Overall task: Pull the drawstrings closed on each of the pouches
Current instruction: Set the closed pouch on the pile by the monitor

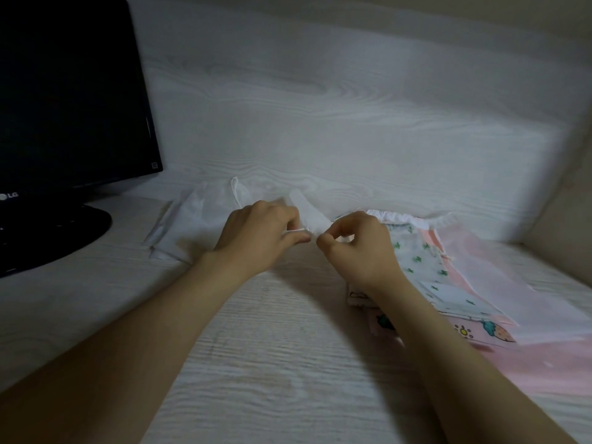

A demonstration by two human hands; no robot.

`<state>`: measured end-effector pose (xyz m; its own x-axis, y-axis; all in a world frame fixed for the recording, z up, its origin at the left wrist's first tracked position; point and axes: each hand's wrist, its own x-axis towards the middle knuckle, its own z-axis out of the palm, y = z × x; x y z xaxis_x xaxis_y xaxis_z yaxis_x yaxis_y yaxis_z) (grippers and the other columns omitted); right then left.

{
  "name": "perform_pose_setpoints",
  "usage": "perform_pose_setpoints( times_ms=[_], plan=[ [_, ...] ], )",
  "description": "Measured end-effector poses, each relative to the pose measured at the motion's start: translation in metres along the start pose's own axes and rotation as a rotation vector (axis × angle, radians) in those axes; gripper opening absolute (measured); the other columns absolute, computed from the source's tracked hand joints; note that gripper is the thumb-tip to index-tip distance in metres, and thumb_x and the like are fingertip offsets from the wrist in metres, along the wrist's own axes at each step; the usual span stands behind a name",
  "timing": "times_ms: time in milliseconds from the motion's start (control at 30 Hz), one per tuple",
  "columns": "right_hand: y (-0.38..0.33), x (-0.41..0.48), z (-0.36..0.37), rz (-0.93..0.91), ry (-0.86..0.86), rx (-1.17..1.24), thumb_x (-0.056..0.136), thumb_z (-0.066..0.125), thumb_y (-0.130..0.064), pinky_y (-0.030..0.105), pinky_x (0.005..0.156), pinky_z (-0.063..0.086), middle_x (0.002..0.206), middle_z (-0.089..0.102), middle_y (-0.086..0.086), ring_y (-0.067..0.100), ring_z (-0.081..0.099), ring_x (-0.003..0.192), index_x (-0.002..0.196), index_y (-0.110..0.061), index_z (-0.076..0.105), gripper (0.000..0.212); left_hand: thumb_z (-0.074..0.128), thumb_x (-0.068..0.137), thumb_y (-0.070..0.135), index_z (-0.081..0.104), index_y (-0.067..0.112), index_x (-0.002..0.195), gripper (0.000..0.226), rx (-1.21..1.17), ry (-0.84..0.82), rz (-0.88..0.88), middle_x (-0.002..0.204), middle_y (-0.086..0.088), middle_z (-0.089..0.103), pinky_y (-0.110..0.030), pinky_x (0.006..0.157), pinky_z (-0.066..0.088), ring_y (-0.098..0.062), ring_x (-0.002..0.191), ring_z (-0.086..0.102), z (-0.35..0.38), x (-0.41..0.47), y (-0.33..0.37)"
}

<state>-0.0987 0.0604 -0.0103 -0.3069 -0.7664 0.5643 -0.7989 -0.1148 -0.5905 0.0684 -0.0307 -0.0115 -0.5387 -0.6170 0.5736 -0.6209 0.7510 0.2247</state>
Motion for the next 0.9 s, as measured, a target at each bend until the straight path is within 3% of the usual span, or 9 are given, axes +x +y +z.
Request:
perform_pose_setpoints(
  times_ms=[100,233,367,467,533,633,767,900],
  plan=[
    [0.002,0.0,0.002,0.013,-0.056,-0.036,0.085,0.069,-0.023,0.031,0.07,0.053,0.072,0.072,0.0,0.01,0.065,0.073,0.068,-0.02,0.075,0.018,0.063,0.099,0.057,0.073,0.031,0.093,0.029,-0.042,-0.055,0.01,0.084,0.015,0.059,-0.034,0.071,0.047,-0.012,0.081,0.061,0.006,0.0,-0.003],
    [0.008,0.005,0.003,0.083,-0.071,0.019,0.094,0.064,-0.019,0.01,0.052,0.039,0.065,0.067,-0.007,-0.001,0.061,0.061,0.073,-0.023,0.071,0.023,0.06,0.104,0.048,0.078,0.036,0.099,0.022,-0.108,-0.034,-0.003,0.093,0.016,0.055,-0.041,0.091,0.043,-0.01,0.092,0.057,0.014,0.002,-0.008],
    [0.008,0.004,0.002,0.134,-0.054,0.054,0.097,0.063,-0.023,0.01,0.049,0.037,0.067,0.067,-0.009,-0.004,0.058,0.057,0.082,-0.021,0.073,0.018,0.061,0.103,0.049,0.081,0.038,0.099,0.022,-0.032,0.028,-0.05,0.1,0.013,0.064,-0.042,0.094,0.035,-0.017,0.104,0.056,0.014,0.004,-0.009],
    [0.007,0.005,0.001,0.142,-0.02,0.095,0.096,0.064,-0.022,0.01,0.048,0.039,0.064,0.066,-0.009,-0.002,0.056,0.053,0.08,-0.02,0.074,0.019,0.063,0.102,0.047,0.081,0.029,0.09,0.028,-0.016,0.057,-0.082,0.089,0.01,0.071,-0.042,0.093,0.044,-0.017,0.093,0.064,0.015,0.006,-0.011],
    [0.005,0.005,0.0,0.146,0.012,0.104,0.095,0.064,-0.023,0.012,0.049,0.04,0.063,0.065,-0.008,0.0,0.055,0.053,0.078,-0.02,0.073,0.02,0.067,0.101,0.043,0.079,0.025,0.081,0.028,-0.199,0.037,-0.13,0.078,0.012,0.074,-0.037,0.087,0.053,-0.009,0.082,0.069,0.016,0.008,-0.013],
    [0.004,0.004,-0.003,0.166,0.068,0.138,0.091,0.066,-0.028,0.024,0.056,0.044,0.06,0.061,-0.005,0.005,0.05,0.053,0.071,-0.018,0.071,0.023,0.068,0.102,0.028,0.08,0.023,0.085,0.022,-0.543,-0.007,-0.23,0.081,0.014,0.077,-0.025,0.086,0.056,0.0,0.084,0.072,0.014,0.007,-0.006],
    [0.005,0.005,-0.009,0.208,0.071,0.271,0.092,0.072,-0.044,0.028,0.06,0.046,0.051,0.055,-0.012,0.008,0.05,0.052,0.069,-0.017,0.068,0.036,0.056,0.099,0.011,0.068,-0.001,0.081,0.025,-0.85,-0.024,-0.359,0.075,-0.006,0.069,-0.032,0.076,0.056,-0.018,0.073,0.066,0.006,0.009,0.006],
    [0.003,0.006,-0.003,0.229,0.036,0.233,0.088,0.074,-0.035,0.028,0.06,0.046,0.055,0.057,-0.009,0.005,0.05,0.051,0.071,-0.017,0.071,0.025,0.054,0.094,0.008,0.063,-0.006,0.077,0.024,-1.019,0.068,-0.39,0.07,-0.012,0.062,-0.036,0.069,0.055,-0.021,0.069,0.061,0.003,0.011,0.013]
  ],
)
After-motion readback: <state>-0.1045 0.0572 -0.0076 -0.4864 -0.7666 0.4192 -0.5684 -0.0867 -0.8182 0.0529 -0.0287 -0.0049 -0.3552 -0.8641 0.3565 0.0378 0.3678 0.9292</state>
